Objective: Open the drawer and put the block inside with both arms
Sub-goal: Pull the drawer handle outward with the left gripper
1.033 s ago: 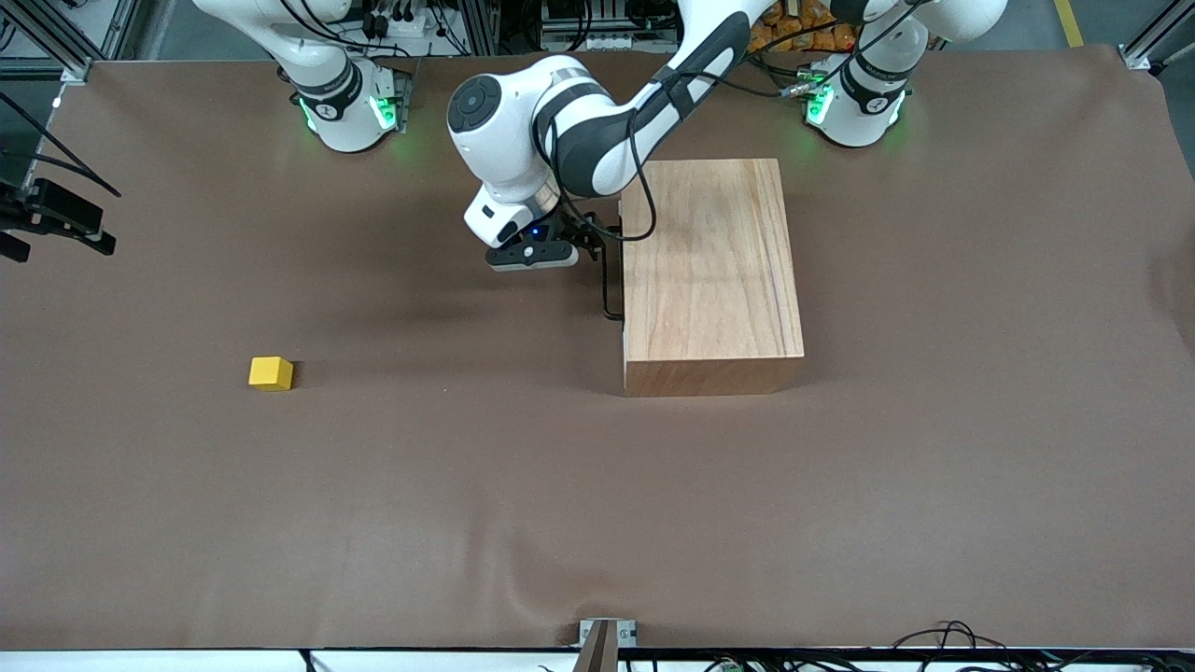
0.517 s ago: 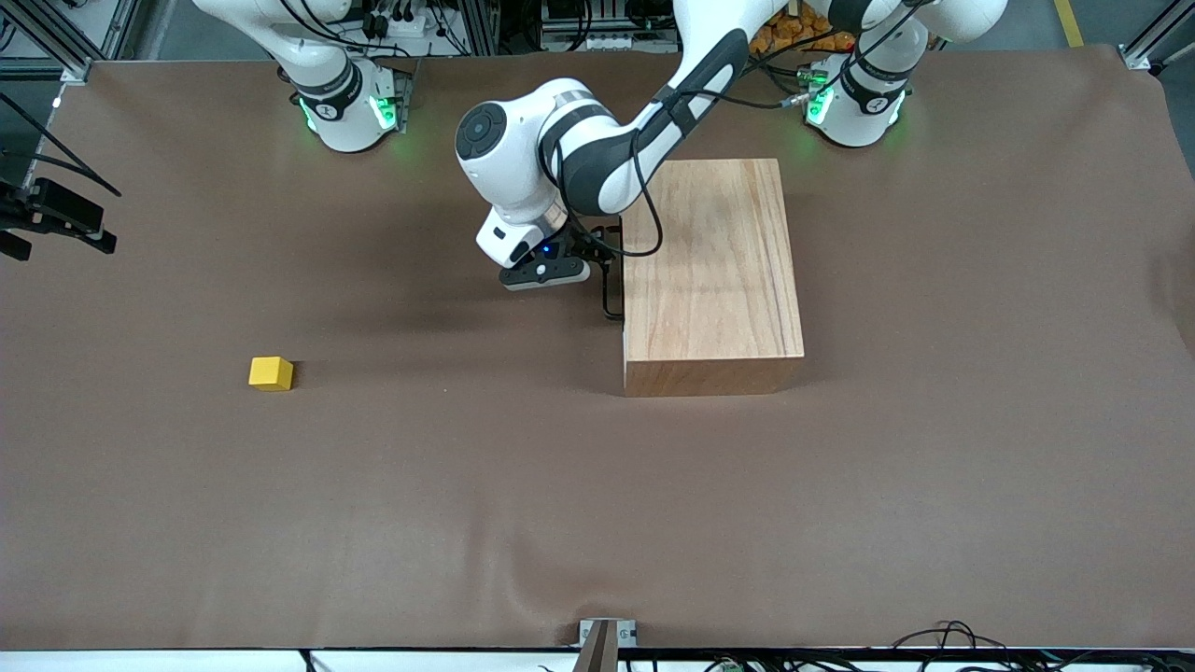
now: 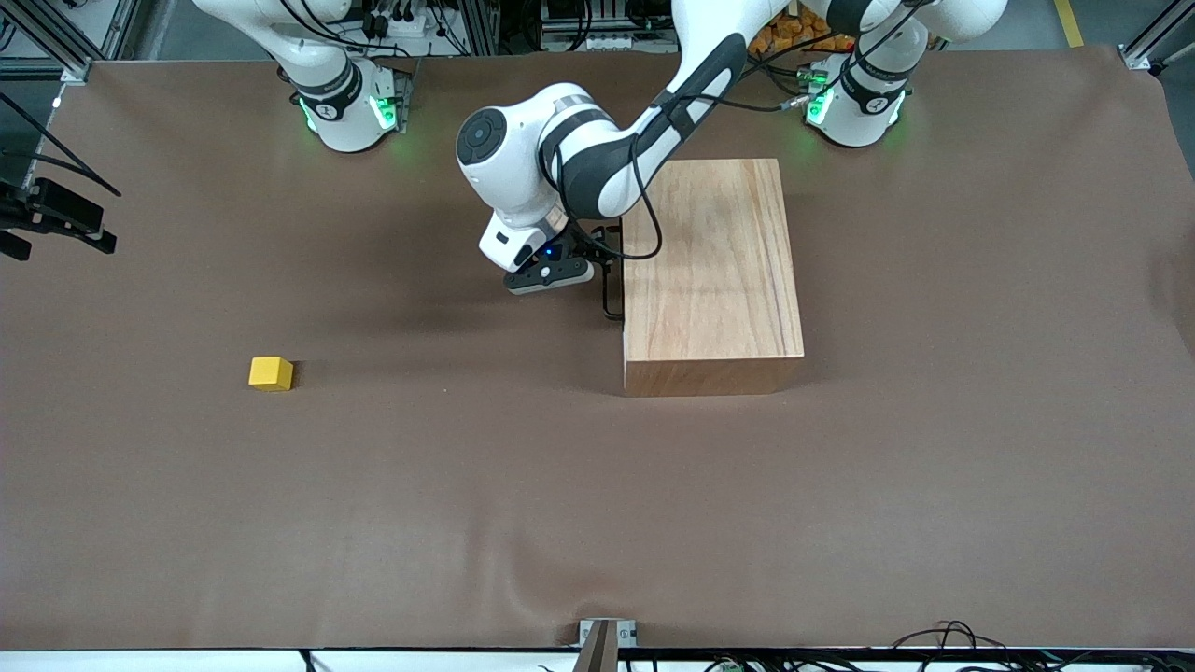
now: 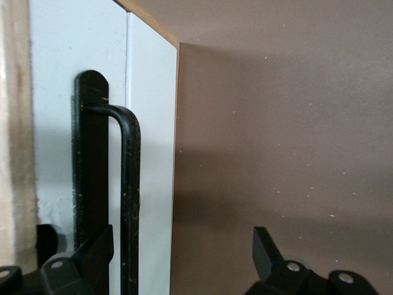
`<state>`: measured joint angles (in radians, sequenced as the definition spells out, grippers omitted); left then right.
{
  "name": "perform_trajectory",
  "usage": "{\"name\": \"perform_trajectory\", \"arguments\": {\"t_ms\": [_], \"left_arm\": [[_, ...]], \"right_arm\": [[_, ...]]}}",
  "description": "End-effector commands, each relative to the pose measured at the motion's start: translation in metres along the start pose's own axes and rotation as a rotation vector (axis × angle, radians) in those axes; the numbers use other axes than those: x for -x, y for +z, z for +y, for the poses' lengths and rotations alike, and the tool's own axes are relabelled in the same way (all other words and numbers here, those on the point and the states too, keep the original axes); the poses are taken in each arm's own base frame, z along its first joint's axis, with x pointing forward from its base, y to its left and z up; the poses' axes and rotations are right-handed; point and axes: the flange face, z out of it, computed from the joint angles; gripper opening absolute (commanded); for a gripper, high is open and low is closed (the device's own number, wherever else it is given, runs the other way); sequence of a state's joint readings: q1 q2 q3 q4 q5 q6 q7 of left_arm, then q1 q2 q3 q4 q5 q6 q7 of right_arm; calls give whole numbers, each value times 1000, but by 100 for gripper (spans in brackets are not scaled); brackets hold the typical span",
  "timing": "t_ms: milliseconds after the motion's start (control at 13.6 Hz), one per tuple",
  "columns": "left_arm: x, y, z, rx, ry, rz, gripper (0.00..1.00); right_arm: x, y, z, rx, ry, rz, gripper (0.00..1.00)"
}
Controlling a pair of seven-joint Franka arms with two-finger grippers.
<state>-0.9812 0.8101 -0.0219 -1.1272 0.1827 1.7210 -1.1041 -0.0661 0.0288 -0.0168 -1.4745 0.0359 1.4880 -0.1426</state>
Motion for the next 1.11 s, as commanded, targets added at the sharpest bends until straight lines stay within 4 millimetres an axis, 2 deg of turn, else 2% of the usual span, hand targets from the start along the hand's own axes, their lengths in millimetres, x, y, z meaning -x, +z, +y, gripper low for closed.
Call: {"name": "perform_trajectory", "arguments": {"t_ms": [0, 590, 1033], "left_arm": [[-2, 1, 4, -20, -16, 26, 100], [-2, 12, 8, -19, -6, 25, 100], [-4, 10, 14, 29, -5, 43, 100]], "right_arm": [[1, -4, 3, 0, 12, -3, 100], [1, -4, 3, 0, 12, -1, 100], [1, -4, 3, 0, 12, -1, 100]]}}
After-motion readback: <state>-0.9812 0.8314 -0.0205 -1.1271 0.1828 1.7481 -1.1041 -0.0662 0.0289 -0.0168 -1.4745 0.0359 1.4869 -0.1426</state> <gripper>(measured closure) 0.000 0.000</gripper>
